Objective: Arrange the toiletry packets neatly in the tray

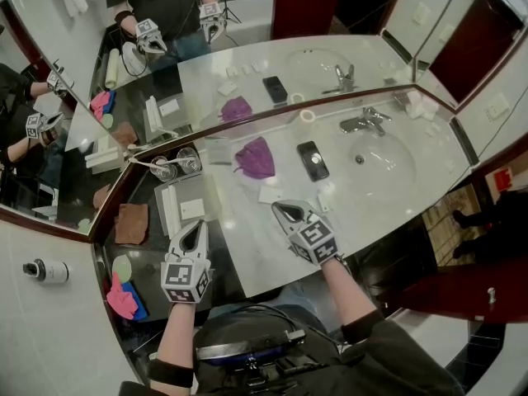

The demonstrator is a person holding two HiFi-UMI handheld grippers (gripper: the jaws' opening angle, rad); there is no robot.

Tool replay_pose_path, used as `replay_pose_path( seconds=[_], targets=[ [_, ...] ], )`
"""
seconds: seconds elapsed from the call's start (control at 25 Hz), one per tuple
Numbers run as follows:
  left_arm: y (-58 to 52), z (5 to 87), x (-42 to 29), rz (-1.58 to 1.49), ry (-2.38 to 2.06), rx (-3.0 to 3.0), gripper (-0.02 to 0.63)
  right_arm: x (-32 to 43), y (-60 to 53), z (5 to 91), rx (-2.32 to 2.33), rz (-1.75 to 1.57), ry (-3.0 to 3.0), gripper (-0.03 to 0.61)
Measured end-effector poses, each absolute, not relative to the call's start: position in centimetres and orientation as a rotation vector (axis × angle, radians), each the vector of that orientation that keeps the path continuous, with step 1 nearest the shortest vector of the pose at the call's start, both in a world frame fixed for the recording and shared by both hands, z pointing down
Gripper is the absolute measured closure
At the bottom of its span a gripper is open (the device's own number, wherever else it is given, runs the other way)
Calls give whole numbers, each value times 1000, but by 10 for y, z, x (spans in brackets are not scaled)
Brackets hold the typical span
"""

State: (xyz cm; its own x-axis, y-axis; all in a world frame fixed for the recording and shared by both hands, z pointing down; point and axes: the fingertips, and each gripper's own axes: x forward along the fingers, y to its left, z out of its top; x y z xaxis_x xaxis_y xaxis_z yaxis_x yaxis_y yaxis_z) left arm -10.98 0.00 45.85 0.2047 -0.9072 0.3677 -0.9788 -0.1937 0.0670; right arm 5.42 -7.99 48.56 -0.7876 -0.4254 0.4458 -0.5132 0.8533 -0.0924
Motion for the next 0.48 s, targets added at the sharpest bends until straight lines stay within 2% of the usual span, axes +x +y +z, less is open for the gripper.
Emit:
replay_pose_path(
  seconds=[0.28, 0.48],
  targets=[
    [12, 465, -135, 387, -1825, 2166, 614, 5, -67, 499, 522, 102, -2542, 569],
    [23, 471, -164, 388, -1866, 2117, 614, -47, -57, 526, 335, -94, -2435, 539]
  ],
)
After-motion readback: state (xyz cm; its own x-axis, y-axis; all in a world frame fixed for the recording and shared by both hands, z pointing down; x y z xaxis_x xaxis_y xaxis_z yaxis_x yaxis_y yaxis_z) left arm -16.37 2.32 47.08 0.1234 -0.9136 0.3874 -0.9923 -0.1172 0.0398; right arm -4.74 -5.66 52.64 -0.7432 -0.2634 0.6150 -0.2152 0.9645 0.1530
